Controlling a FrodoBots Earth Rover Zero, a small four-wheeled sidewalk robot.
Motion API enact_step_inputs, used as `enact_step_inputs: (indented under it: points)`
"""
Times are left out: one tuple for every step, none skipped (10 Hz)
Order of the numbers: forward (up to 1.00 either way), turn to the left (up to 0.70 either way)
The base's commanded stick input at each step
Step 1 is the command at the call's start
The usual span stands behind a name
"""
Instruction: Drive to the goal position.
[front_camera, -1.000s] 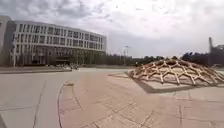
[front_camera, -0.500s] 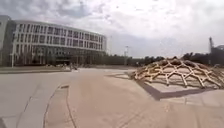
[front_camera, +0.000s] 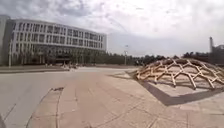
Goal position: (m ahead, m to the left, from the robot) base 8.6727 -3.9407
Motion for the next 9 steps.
enact_step_inputs:
  points:
    - [0.7, 0.03]
    - [0.7, 0.26]
    - [0.7, 0.29]
    - [0.7, 0.3]
    - [0.7, 0.21]
    - [0.7, 0.04]
    - [0.7, 0.02]
    - [0.7, 0.01]
    - [0.7, 0.0]
